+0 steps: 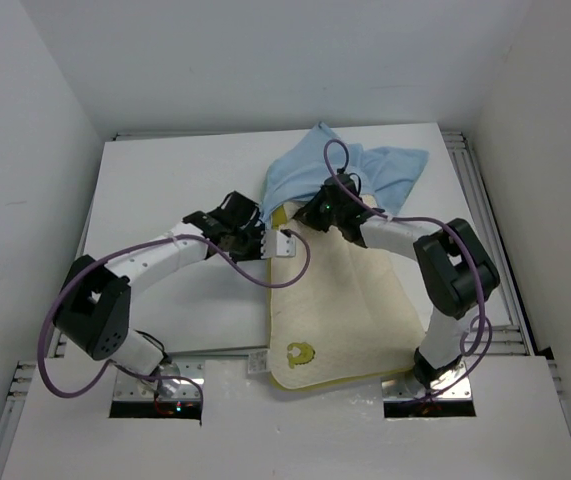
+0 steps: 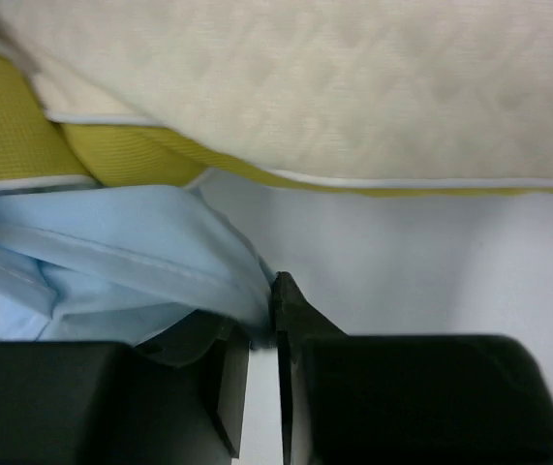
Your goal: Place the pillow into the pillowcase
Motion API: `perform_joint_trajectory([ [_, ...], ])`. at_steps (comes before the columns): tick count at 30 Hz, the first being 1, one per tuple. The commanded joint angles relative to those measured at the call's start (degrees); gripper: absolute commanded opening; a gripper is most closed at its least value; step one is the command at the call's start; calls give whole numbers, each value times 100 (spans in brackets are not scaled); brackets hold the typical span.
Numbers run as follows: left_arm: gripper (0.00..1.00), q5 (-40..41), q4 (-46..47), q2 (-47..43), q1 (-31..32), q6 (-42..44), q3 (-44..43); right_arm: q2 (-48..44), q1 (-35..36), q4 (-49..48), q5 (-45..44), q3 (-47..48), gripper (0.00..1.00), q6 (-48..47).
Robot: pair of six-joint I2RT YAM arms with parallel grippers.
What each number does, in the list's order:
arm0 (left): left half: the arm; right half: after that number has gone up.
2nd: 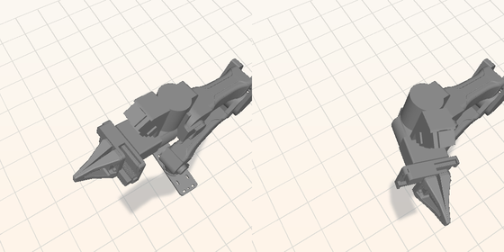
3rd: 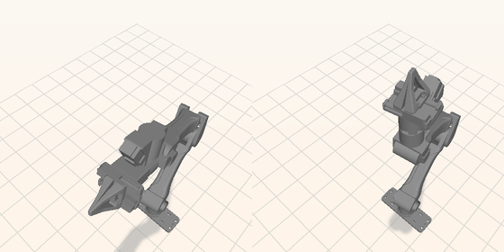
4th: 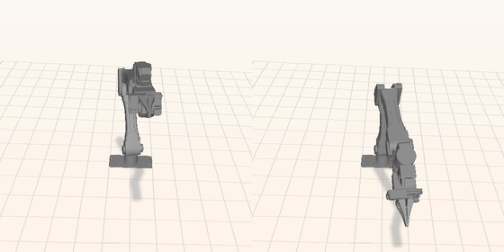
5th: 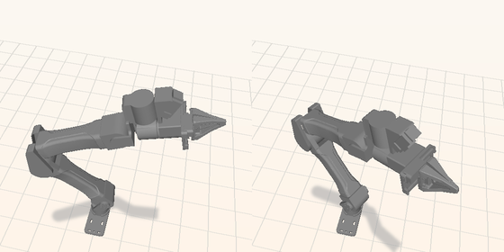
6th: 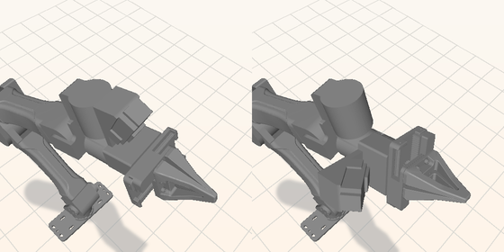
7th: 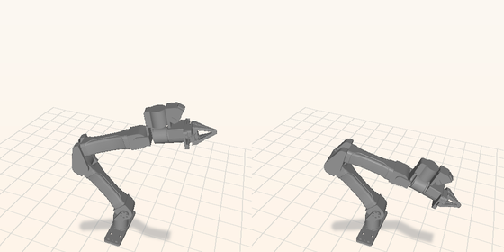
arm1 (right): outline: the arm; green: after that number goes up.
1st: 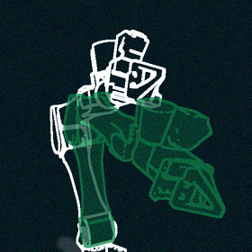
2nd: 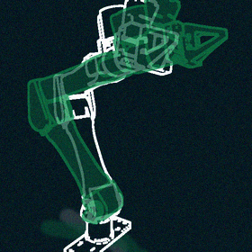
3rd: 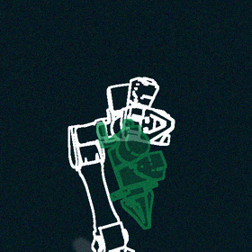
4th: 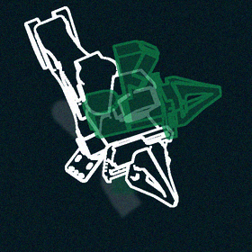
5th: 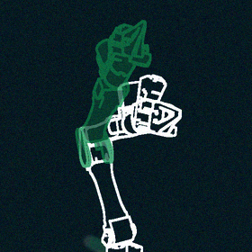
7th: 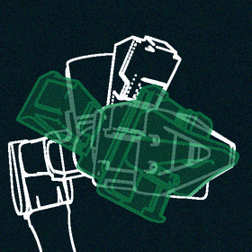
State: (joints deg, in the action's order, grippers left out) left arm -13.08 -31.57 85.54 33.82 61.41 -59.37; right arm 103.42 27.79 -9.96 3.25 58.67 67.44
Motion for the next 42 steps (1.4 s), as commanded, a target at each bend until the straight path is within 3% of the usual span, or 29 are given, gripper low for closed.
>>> perform_joint_trajectory([
  [1, 14, -475, -571, -3, 37, -749, 94, 275, -73, -375, -1195, -233, 0, -335],
  [2, 30, -572, -595, 68, -16, -901, -55, 336, 76, -610, -1151, -382, 0, -363],
  [5, 50, -976, -780, 191, -95, -1402, -749, 425, 156, -1200, -958, -716, 0, -118],
  [6, 70, -1012, -832, 174, -104, -1482, -908, 460, 156, -1402, -923, -848, 0, -47],
  [7, 75, -1038, -972, 113, -104, -1535, -1205, 478, 156, -1404, -922, -866, 0, -3],
  [8, 94, -1047, -1061, 69, -104, -1518, -1330, 486, 174, -1369, -940, -867, 0, -11],
  [9, 100, -1073, -1323, 16, -95, -1457, -1427, 495, 165, -1282, -957, -840, 0, -46],
  [12, 98, -1310, -1728, -212, -95, -1035, -1682, 530, 174, -1237, -966, -823, 0, -126],
  [14, 85, -1259, -1415, -353, -104, -1340, -1727, 539, 174, -1254, -931, -823, 0, -152],
  [15, 55, -954, -804, -362, -113, -1812, -1683, 548, 174, -1272, -914, -831, 0, -161],
  [16, 39, -751, -511, -249, -113, -1964, -1683, 557, 183, -1272, -879, -823, 0, -161],
  [17, 14, -548, -290, -144, -113, -2018, -1700, 557, 183, -1272, -887, -840, 0, -161],
  [19, 2, 128, 107, 346, -139, -1914, -1875, 522, 200, -1246, -887, -875, 0, -196],
  [21, 5, 463, 213, 952, -375, -1895, -2305, 426, 200, -1219, -931, -945, 0, -231],
  [22, 17, 395, 126, 1174, -463, -1913, -2524, 390, 200, -1228, -975, -972, 0, -231],
  [24, 24, 35, -365, 1691, -604, -1782, -3201, 329, 200, -1237, -1001, -1060, 0, -257],
  [27, 38, -186, -727, 2072, -605, -1518, -3511, 232, 200, -1167, -1063, -1113, 0, -284],
  [30, 36, -177, -956, 2353, -587, -1368, -3590, 232, 200, -1044, -1098, -1086, 0, -345],
  [33, 26, -186, -1368, 2608, -587, -1324, -3818, 249, 200, -956, -1098, -999, 0, -346],
  [42, 37, -932, -1624, 2099, -596, -1439, -4029, 276, 209, -850, -1107, -858, 0, -425],
])
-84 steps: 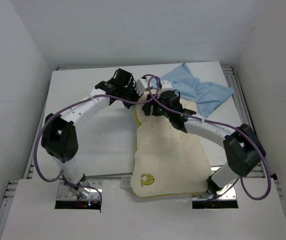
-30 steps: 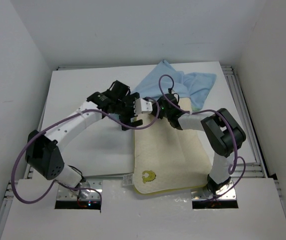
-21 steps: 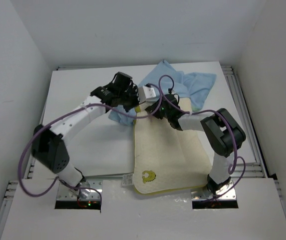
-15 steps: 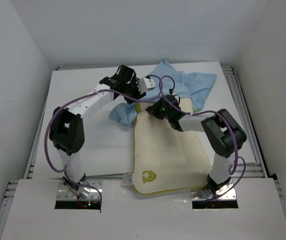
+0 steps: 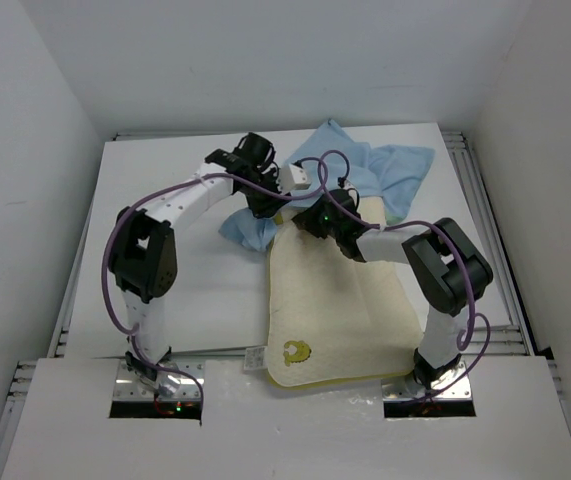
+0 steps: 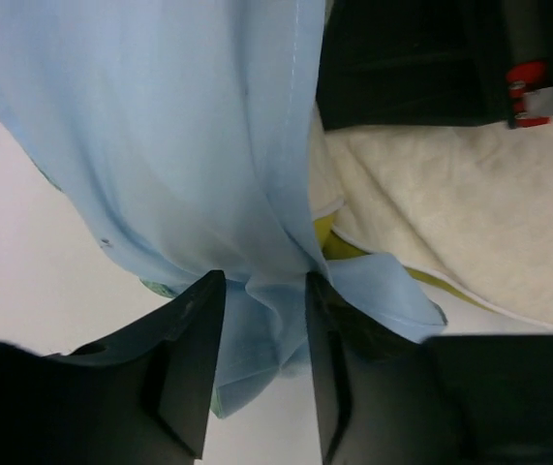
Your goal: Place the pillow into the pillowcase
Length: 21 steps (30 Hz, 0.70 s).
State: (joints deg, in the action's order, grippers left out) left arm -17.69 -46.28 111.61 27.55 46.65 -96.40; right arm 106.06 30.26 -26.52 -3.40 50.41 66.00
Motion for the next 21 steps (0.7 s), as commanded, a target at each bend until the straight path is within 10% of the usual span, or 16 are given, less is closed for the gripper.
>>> perform_joint_trajectory([
  [1, 38, -550, -162, -579, 31, 80, -318, 11, -47, 807, -442, -40, 0, -272],
  [17, 43, 345, 602, -202, 110, -226, 640, 116, -47, 736, -399, -40, 0, -193],
  [21, 0, 346, 902, -201, 110, -516, 561, 90, -47, 692, -285, -14, 0, -263],
])
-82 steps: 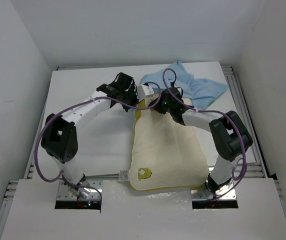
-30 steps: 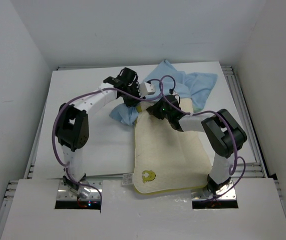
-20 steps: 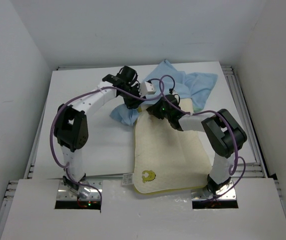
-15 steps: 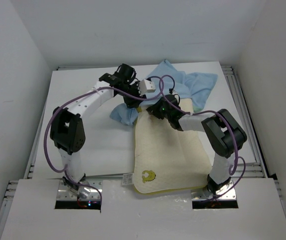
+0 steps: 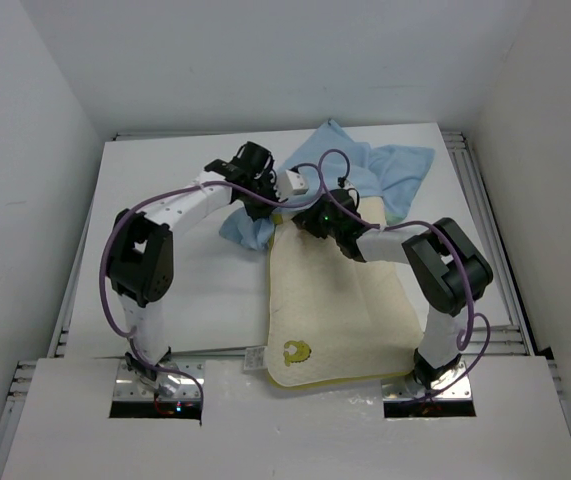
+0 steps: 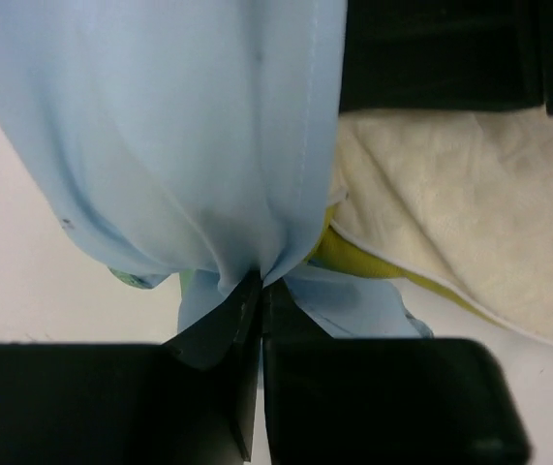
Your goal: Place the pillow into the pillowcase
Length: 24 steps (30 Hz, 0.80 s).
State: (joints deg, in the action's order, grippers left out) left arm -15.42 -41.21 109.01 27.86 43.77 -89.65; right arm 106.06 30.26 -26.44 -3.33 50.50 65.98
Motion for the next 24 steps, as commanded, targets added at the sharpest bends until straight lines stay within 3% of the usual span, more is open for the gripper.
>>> perform_joint_trajectory([
  [1, 0, 49, 351, 24, 80, -281, -201, 64, -38, 666, -273, -14, 0, -278],
  [6, 0, -567, -105, -441, 255, 42, -247, -444, 103, 491, -449, 135, 0, -647],
  [10, 0, -822, -729, -1081, 492, 999, 384, -945, 103, -18, -659, 214, 0, -603],
  [15, 0, -901, -1265, -1619, 528, 1564, 922, -1421, 77, -54, -1152, 250, 0, -577],
  [17, 0, -1313, -1406, -1786, 545, 1766, 993, -1325, 59, -90, -1143, 381, 0, -551],
  [24, 0, -2465, -1392, -1936, 923, 1005, 1272, -684, 59, -362, -1556, 522, 0, 355],
])
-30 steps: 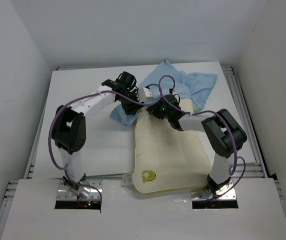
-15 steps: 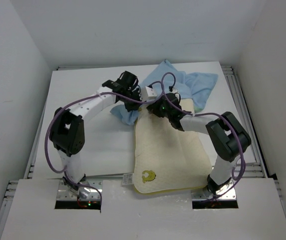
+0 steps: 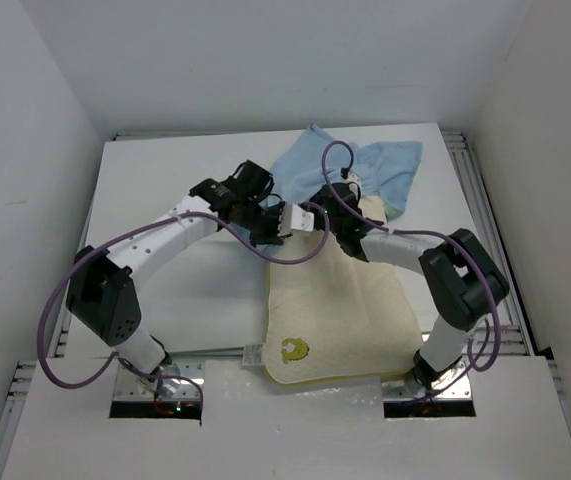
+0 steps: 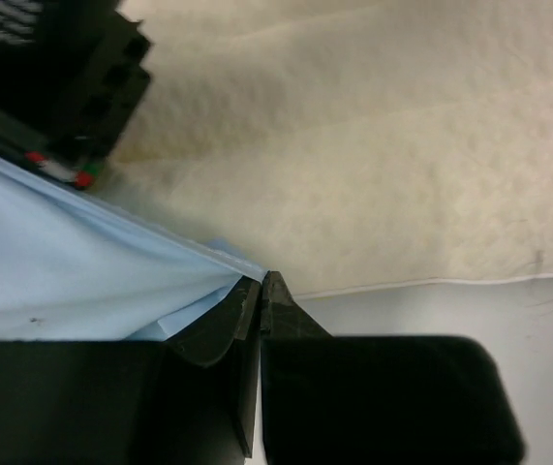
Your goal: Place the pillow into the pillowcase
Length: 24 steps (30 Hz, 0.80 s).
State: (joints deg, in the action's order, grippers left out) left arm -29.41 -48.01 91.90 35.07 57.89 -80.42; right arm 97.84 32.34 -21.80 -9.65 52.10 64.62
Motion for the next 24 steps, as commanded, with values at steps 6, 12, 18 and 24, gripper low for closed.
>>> perform_joint_trajectory([
  [6, 0, -1014, 554, -260, -376, -1760, 1064, 113, -122, 1464, 22, 1354, 44, -2026],
  [12, 0, -505, 802, -155, -554, -1966, 985, -1345, -193, 3601, -150, 627, 74, -3094],
  [18, 0, -127, 495, -75, -519, -1509, 879, -1909, -394, 5229, -336, 530, 78, -3236],
  [24, 28, 224, -674, -216, -62, -42, 519, -2636, -1096, 5398, -152, 205, 71, -3044],
])
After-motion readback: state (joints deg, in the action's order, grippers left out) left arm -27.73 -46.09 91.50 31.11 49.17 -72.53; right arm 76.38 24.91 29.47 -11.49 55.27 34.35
